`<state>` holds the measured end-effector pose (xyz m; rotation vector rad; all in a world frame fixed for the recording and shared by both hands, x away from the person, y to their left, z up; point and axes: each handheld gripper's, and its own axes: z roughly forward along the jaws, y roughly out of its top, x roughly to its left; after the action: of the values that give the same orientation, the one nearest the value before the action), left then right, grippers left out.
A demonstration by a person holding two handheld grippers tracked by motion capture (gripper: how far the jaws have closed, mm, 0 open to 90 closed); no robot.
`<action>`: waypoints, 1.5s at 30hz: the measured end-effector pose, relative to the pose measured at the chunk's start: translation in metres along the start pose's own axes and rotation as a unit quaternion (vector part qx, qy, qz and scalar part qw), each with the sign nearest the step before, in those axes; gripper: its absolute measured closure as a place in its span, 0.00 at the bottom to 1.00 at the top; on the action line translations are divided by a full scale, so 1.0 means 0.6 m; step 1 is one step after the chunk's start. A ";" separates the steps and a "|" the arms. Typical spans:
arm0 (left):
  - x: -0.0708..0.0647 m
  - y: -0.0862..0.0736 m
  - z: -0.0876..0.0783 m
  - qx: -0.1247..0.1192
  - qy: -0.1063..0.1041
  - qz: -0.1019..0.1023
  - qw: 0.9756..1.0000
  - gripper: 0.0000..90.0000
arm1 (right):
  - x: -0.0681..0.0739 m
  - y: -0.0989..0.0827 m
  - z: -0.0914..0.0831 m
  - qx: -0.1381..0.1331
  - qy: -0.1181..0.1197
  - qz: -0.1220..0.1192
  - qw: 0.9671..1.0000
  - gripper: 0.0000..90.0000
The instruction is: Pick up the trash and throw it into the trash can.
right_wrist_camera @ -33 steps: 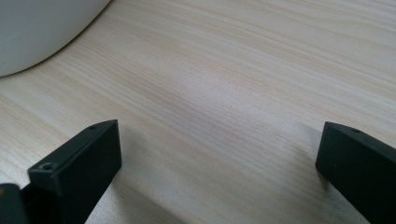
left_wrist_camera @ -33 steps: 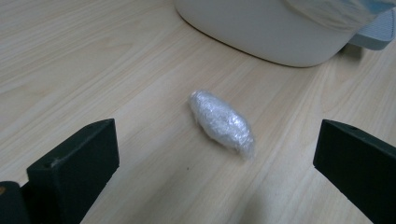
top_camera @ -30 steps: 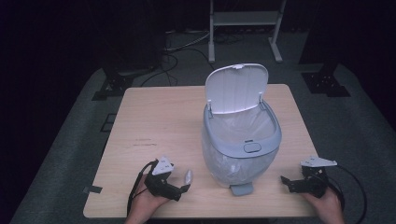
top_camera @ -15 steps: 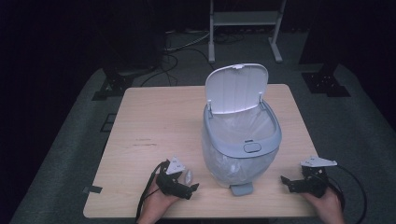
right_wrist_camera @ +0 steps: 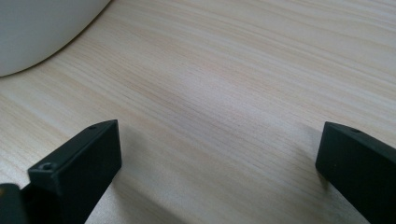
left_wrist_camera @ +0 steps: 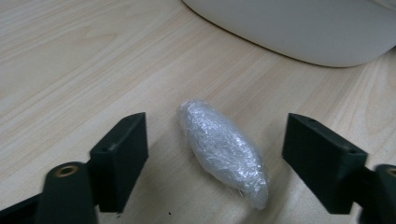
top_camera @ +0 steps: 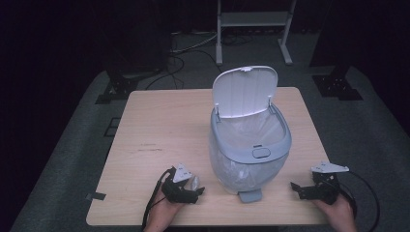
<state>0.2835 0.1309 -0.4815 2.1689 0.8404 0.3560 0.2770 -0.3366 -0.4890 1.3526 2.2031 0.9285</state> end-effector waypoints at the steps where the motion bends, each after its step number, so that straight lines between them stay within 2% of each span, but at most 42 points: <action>1: 0.000 0.000 0.000 0.001 0.001 0.002 1.000 0.26 | 0.000 0.000 0.000 0.000 0.000 0.000 1.000 0.00; 10: 0.007 0.001 -0.005 0.001 0.005 -0.002 1.000 0.43 | 0.000 0.000 0.000 0.000 0.000 0.000 1.000 0.00; 16: 0.013 0.004 -0.005 0.002 0.003 -0.009 1.000 0.50 | 0.000 0.000 0.000 0.000 0.000 0.000 1.000 0.00; 22: 0.012 0.007 0.000 0.000 0.012 0.005 1.000 0.57 | 0.000 0.000 0.000 0.000 0.000 0.000 1.000 0.00; 29: 0.018 0.006 -0.003 -0.001 0.011 0.006 1.000 0.70 | 0.000 0.000 0.000 0.000 0.000 0.000 1.000 0.00; 35: 0.021 0.005 -0.003 -0.004 0.006 0.011 1.000 0.71 | 0.000 0.000 0.000 0.000 0.000 0.000 1.000 0.00; 45: 0.030 0.003 -0.009 -0.004 -0.012 0.002 1.000 0.72 | 0.000 0.000 0.000 0.000 0.000 0.000 1.000 0.00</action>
<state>0.2948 0.1450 -0.4769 2.1632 0.8191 0.3338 0.2770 -0.3367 -0.4890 1.3525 2.2034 0.9282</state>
